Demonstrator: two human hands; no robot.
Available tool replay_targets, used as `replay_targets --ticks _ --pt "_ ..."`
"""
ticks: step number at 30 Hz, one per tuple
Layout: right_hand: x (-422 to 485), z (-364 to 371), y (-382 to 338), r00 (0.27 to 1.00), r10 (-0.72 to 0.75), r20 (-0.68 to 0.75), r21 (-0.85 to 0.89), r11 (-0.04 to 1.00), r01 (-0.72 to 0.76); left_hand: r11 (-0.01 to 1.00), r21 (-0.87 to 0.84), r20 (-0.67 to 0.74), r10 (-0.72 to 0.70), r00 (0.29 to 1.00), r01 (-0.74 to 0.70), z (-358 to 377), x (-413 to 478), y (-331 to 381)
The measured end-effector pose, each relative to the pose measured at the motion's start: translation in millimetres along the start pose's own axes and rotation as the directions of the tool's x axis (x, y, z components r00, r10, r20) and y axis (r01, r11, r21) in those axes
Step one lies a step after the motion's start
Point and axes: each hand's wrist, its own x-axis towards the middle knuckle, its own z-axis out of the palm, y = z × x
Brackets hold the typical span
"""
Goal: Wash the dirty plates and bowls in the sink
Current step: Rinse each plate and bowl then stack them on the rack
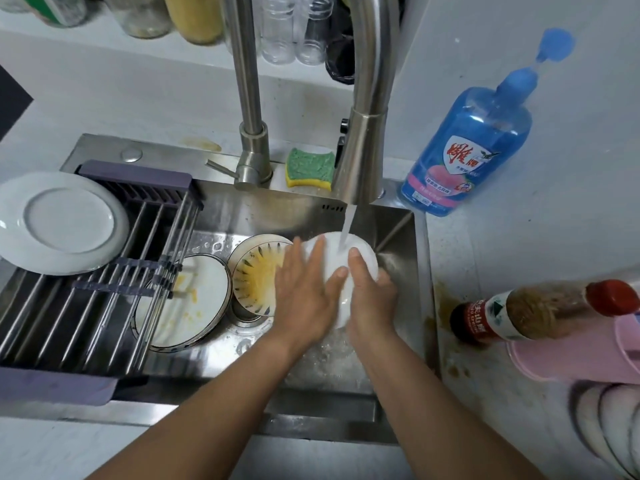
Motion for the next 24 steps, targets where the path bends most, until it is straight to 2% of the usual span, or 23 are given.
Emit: replay_targets --ticks 2,5,6,8,12,14,15,17,19,20,22,24 --pt "-3.3 1.7 -1.8 0.999 -0.045 -0.008 -0.042 0.998 0.045 0.999 0.031 0.076 -0.013 0.997 0.011 7.6 7.3 9.7" --pt "-4.4 1.4 -13.5 0.998 -0.067 -0.008 -0.04 0.997 0.067 0.996 0.025 0.076 -0.089 0.993 0.088 9.6 27.7 13.6" --pt "-3.9 1.0 -16.3 0.996 -0.089 -0.005 -0.05 0.995 0.089 0.992 0.002 0.07 -0.127 0.989 0.127 9.3 35.4 9.1" --pt "-5.9 1.5 -19.5 0.993 -0.119 0.008 -0.064 0.991 0.12 0.952 -0.149 0.048 -0.262 0.964 0.266 2.1 45.8 2.4" --pt "-11.3 0.4 -24.5 0.999 -0.037 0.032 -0.046 0.998 0.039 0.791 -0.397 0.025 -0.499 0.866 0.467 -17.0 45.2 -1.0" --pt "-7.5 -2.3 -27.2 0.998 0.021 0.055 -0.033 0.999 -0.02 0.6 -0.573 0.09 -0.631 0.77 0.559 -22.0 36.8 -5.5" --pt "-6.3 -3.1 -27.5 0.997 0.056 0.059 -0.021 0.998 -0.055 0.482 -0.667 0.179 -0.637 0.75 0.569 -24.7 33.4 -8.7" --pt "-2.8 -4.2 -24.7 0.99 0.132 0.055 0.045 0.99 -0.135 0.188 -0.816 0.41 -0.479 0.776 0.546 -26.5 25.7 -13.8" --pt "0.2 -3.2 -19.9 0.977 0.205 0.068 0.101 0.972 -0.211 -0.071 -0.856 0.507 -0.299 0.808 0.511 -27.7 13.2 -16.2" --pt "2.3 -3.7 -17.3 0.968 0.238 0.082 0.103 0.964 -0.246 -0.147 -0.85 0.527 -0.229 0.818 0.507 -28.3 7.2 -17.6" --pt "9.0 -4.1 -13.4 0.955 0.281 0.09 0.034 0.958 -0.285 -0.197 -0.843 0.527 -0.122 0.841 0.5 -29.2 -2.5 -21.0" --pt "17.0 -4.8 -13.3 0.953 0.282 0.109 -0.118 0.956 -0.269 -0.168 -0.842 0.529 -0.073 0.846 0.512 -31.4 -6.4 -28.6"
